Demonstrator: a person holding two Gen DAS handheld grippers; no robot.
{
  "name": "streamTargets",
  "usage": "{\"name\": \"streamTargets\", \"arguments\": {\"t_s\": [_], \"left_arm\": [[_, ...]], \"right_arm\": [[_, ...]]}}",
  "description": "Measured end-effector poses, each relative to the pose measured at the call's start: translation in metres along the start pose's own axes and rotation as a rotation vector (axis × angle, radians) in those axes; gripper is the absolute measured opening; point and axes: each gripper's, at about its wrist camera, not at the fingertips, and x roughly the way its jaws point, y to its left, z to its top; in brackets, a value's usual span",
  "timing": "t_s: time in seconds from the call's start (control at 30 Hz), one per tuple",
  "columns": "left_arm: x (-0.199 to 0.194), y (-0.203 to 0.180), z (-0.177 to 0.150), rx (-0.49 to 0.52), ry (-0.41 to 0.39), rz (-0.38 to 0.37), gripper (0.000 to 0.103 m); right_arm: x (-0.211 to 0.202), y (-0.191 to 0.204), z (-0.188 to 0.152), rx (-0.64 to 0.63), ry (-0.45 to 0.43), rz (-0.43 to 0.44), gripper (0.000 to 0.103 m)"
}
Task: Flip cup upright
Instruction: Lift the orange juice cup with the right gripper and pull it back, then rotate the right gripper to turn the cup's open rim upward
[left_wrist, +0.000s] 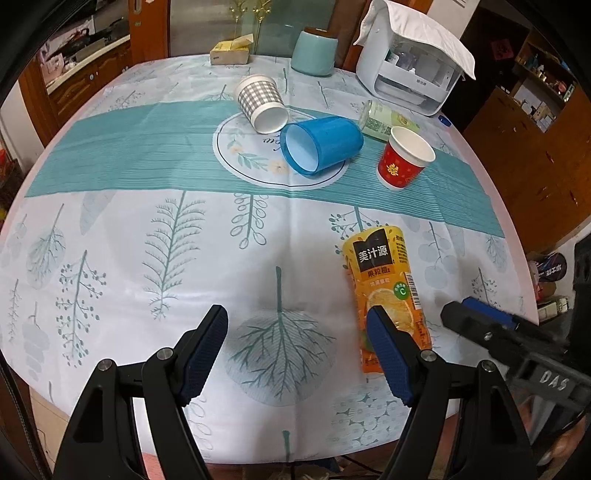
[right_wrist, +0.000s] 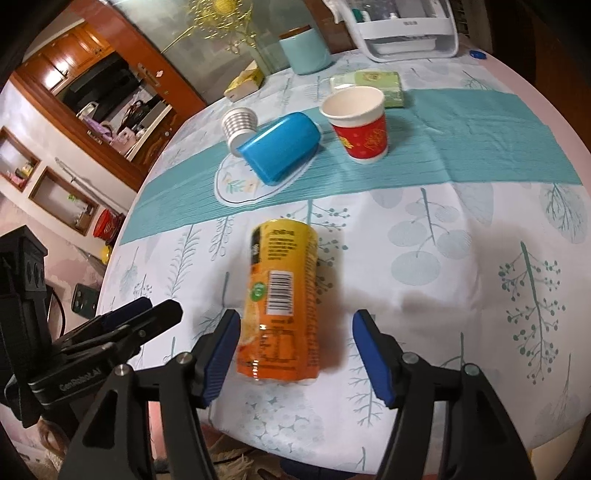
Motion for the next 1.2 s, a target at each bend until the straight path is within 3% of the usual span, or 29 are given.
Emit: {"name": "streamTargets", "arguments": {"t_s": [0.2, 0.43, 0.63, 0.93, 1.2], "left_arm": [[-0.002, 0.009, 0.003, 0.004, -0.016, 0.04, 0.076], [0.007, 0.022, 0.011, -0.018, 0.008, 0.036, 0.076], [0.019, 0.028, 0.015, -0.007, 0.043, 0.051, 0.076], [0.036, 0.017, 0.013, 0.1, 0.107, -0.027, 0.076], [0.044, 0.02, 0.014, 0.102, 0.125, -0.062, 0.076]], "right_arm": [[0.008, 0.012, 0.017, -0.036, 0.09, 0.007, 0.064], [0.036, 0.025, 0.034, -0.06, 0.245, 0.02, 0.064], [0.055, 0.028, 0.044, -0.049, 0.321, -0.01, 0.064], [0.074, 0.023, 0.049, -0.041, 0.402, -0.043, 0.064], [0.094, 0.025, 0.056, -0.056, 0.462, -0.042, 0.064]]}}
